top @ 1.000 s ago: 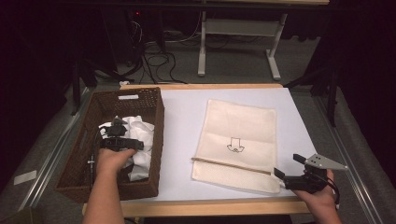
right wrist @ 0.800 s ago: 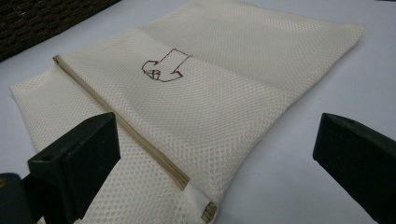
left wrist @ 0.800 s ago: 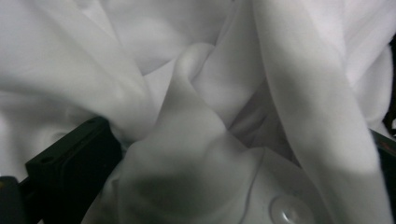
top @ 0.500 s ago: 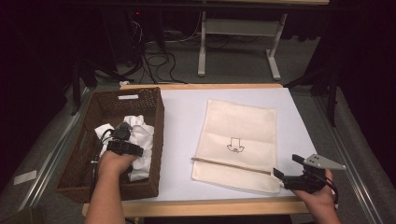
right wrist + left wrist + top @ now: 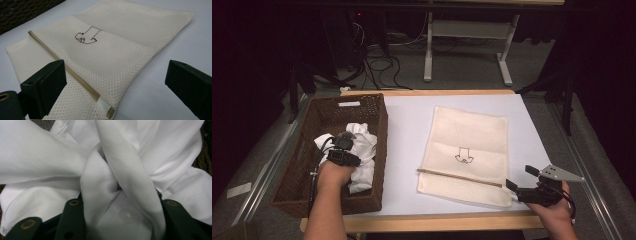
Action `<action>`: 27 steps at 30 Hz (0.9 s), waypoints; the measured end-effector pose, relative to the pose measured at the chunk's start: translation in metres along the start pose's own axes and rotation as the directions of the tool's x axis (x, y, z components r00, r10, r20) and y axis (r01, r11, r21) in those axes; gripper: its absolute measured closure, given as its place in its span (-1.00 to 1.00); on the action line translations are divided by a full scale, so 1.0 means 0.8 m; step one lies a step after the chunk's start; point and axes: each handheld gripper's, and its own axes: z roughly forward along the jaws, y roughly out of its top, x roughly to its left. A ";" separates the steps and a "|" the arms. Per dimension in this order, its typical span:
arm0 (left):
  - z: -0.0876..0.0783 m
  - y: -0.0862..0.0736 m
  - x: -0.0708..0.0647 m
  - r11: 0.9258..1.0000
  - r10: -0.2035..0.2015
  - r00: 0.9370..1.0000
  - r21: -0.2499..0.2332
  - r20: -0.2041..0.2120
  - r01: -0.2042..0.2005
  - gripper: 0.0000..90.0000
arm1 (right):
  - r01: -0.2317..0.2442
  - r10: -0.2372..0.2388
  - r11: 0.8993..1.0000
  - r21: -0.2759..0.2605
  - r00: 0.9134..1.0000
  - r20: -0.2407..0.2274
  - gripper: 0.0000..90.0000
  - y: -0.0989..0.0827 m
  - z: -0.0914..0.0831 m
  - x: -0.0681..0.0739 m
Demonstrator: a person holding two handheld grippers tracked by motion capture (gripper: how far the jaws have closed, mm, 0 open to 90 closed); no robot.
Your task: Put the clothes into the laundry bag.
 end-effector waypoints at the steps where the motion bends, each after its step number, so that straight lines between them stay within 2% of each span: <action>1: -0.001 0.000 0.000 1.000 0.005 1.000 -0.004 0.003 -0.005 0.40 | -0.005 0.005 1.000 -0.001 1.000 0.002 -0.90 0.000 -0.001 0.001; 10: -0.008 0.001 0.004 0.999 -0.010 1.000 -0.037 0.017 0.011 0.61 | -0.005 0.005 1.000 -0.003 1.000 0.001 -0.87 0.000 -0.002 0.000; 13: -0.015 0.001 0.005 0.996 -0.007 1.000 -0.086 0.022 0.009 0.65 | -0.006 0.006 1.000 -0.005 1.000 0.000 -0.86 0.000 -0.002 0.000; 14: -0.015 0.001 0.005 0.996 -0.007 1.000 -0.086 0.022 0.009 0.66 | -0.004 0.004 1.000 -0.005 1.000 0.000 -0.85 0.000 -0.002 -0.001; 15: -0.019 0.001 0.006 0.993 -0.011 1.000 -0.118 0.016 0.013 0.67 | -0.002 0.002 1.000 -0.006 1.000 0.001 -0.85 0.000 -0.003 -0.001; 18: -0.026 0.000 0.007 0.986 -0.022 1.000 -0.164 0.013 0.024 0.68 | -0.012 0.012 1.000 -0.007 1.000 0.003 -0.85 0.001 -0.004 0.000; 21: -0.032 -0.001 0.008 0.979 -0.025 1.000 -0.203 0.016 0.028 0.68 | -0.011 0.011 1.000 -0.009 1.000 0.005 -0.84 0.001 -0.004 -0.001; 22: -0.032 -0.001 0.008 0.979 -0.025 1.000 -0.203 0.016 0.028 0.68 | -0.011 0.011 1.000 -0.009 1.000 0.005 -0.84 0.001 -0.004 -0.001; 27: -0.041 -0.003 0.008 0.962 -0.026 1.000 -0.272 0.010 0.028 0.69 | -0.010 0.010 1.000 -0.009 1.000 0.005 -0.84 0.001 -0.004 -0.001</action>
